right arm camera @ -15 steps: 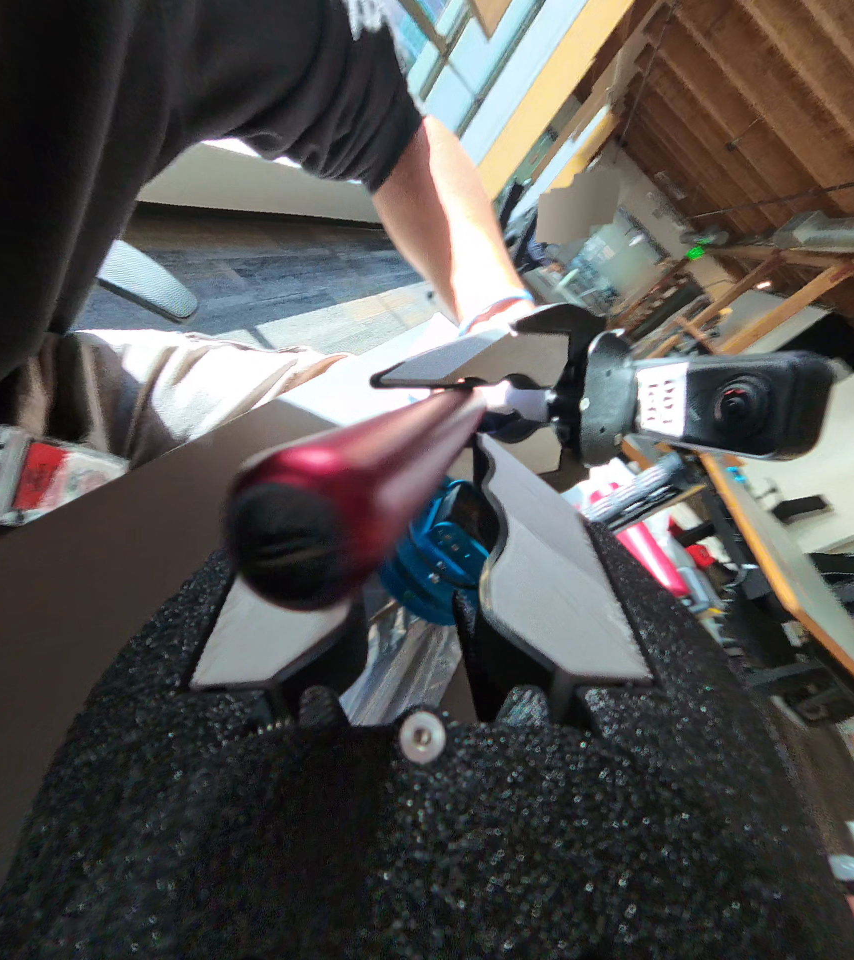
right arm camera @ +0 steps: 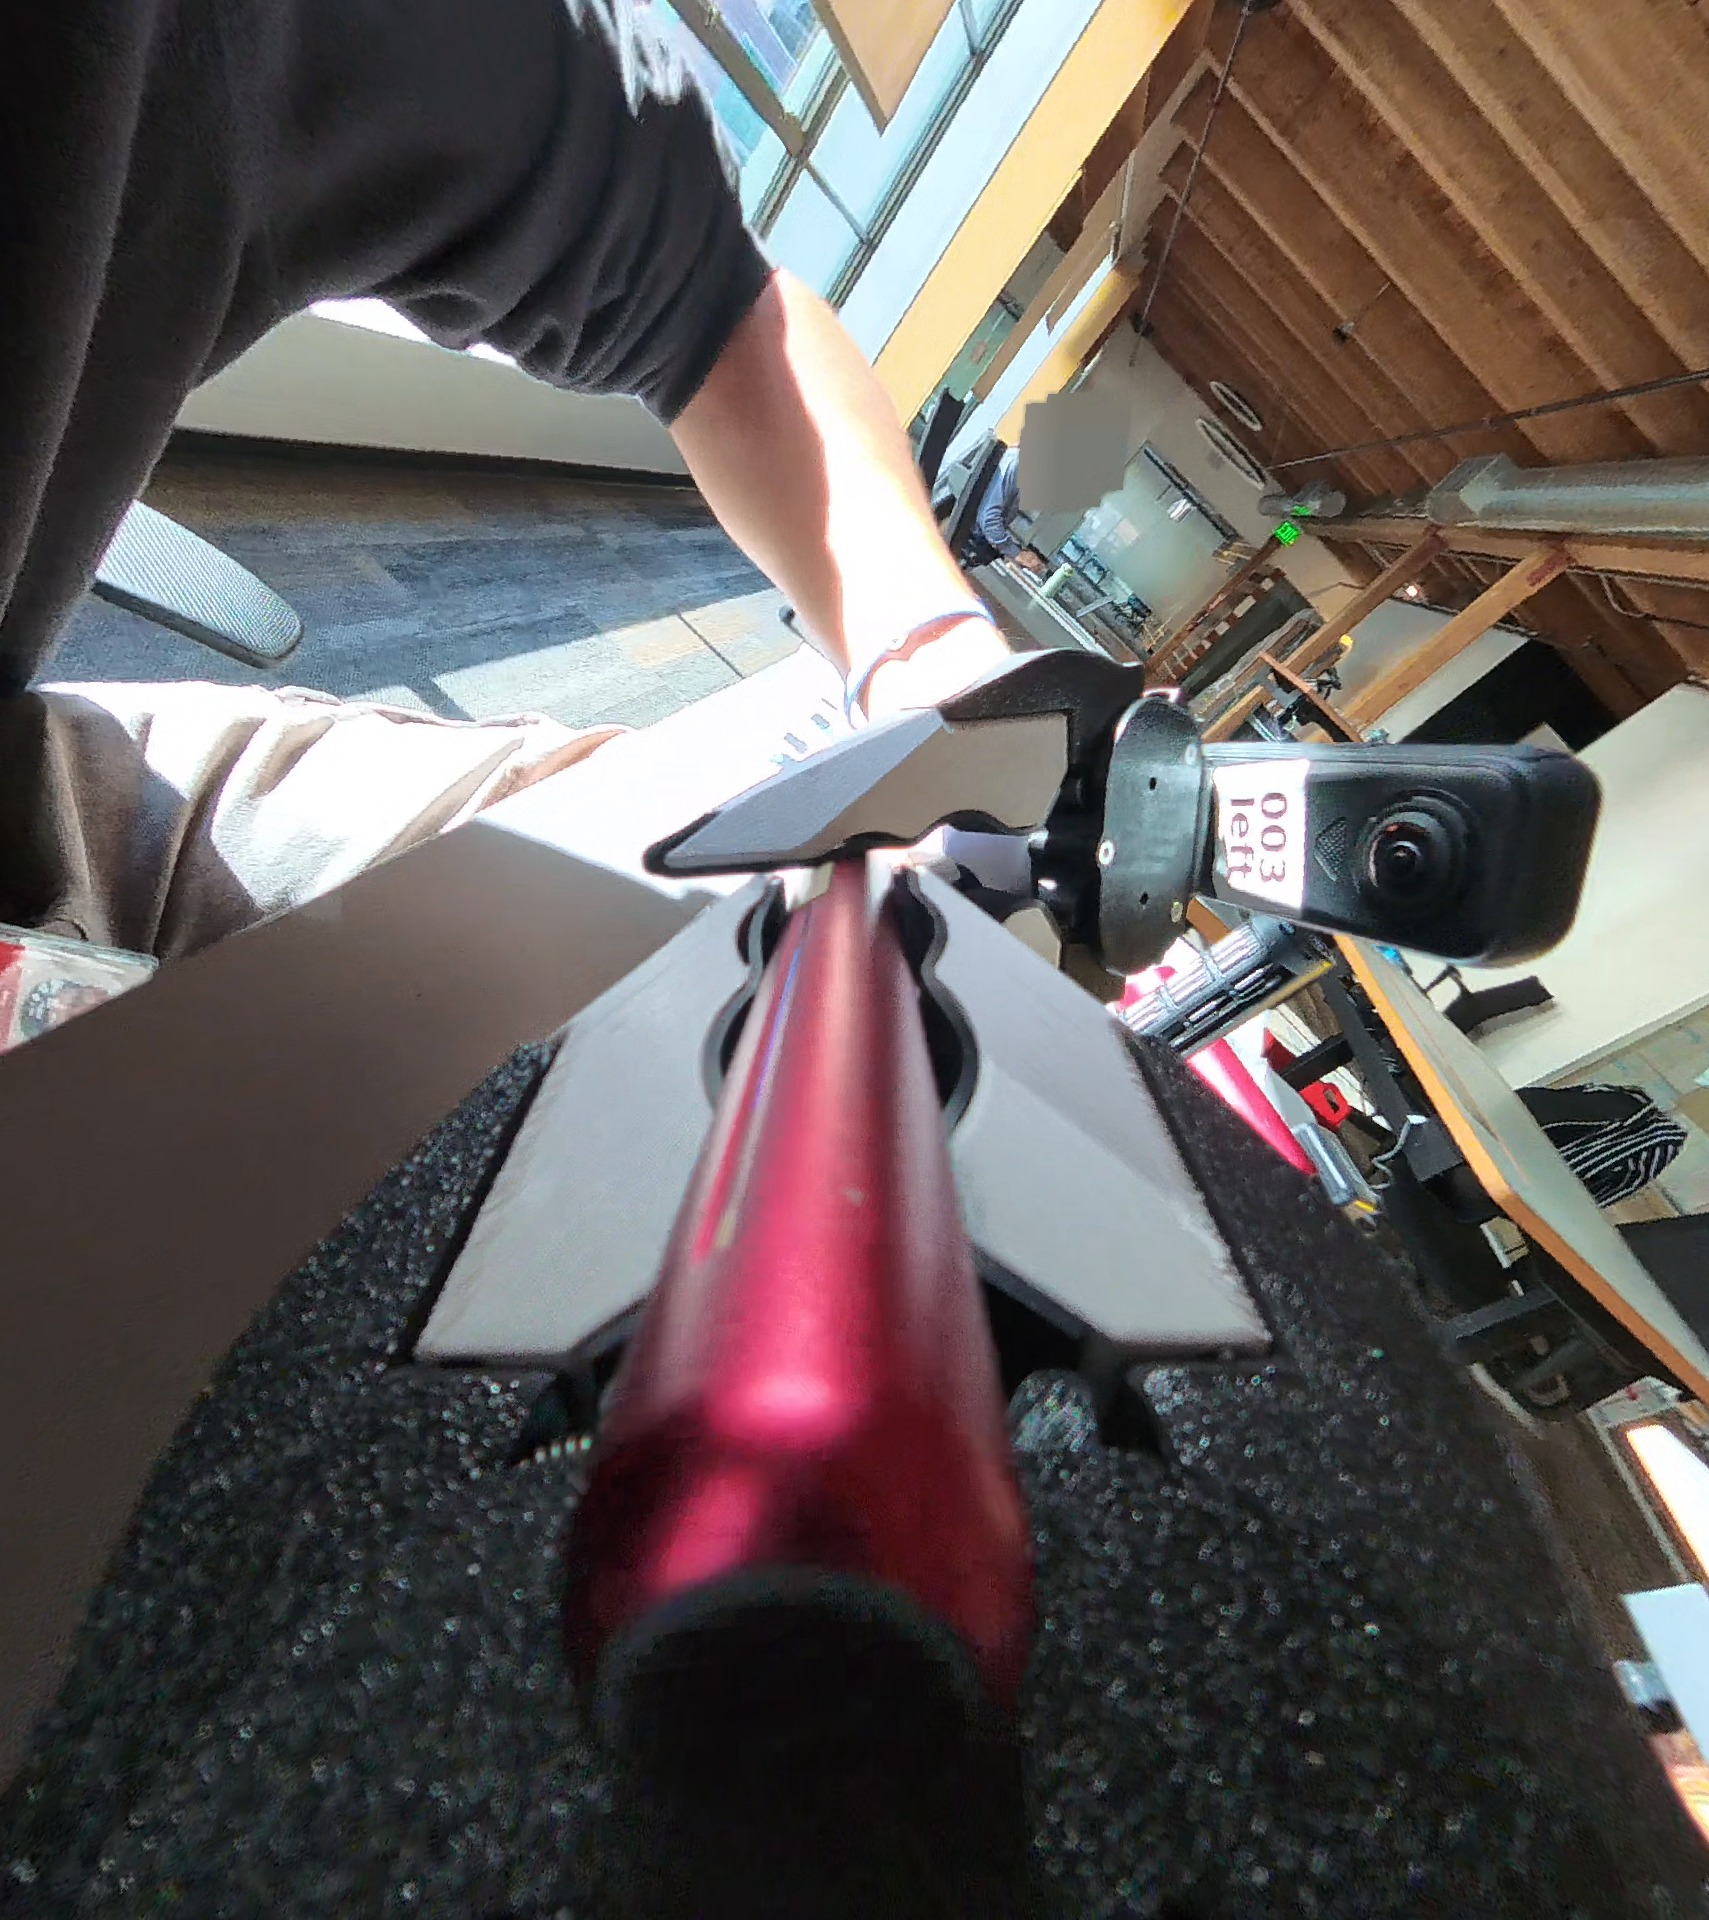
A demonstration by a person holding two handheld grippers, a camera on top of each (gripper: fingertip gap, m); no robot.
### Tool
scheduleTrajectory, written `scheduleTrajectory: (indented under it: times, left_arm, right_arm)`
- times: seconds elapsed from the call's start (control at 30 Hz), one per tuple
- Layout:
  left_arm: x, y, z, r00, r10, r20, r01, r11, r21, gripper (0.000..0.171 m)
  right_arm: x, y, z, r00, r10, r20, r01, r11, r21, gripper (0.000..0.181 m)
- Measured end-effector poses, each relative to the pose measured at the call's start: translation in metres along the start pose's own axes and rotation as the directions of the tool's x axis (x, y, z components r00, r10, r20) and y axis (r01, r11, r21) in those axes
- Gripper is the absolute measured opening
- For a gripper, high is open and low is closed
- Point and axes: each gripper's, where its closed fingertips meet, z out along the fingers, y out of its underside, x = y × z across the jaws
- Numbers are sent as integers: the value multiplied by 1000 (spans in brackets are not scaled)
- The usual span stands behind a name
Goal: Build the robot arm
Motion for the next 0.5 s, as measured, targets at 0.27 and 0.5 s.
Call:
scheduleTrajectory:
  times: [0.27, 0.5]
  left_arm:
    - [-16, -16, -33, 973, 59, 225, -100, 979, 176, 22]
    - [-9, 7, -25, 981, 53, 187, -73, 992, 102, 19]
  right_arm:
    - [20, 8, -9, 994, 97, -44, -99, 994, -35, 21]
    - [0, 9, 4, 992, 122, 23, -121, 992, -19, 21]
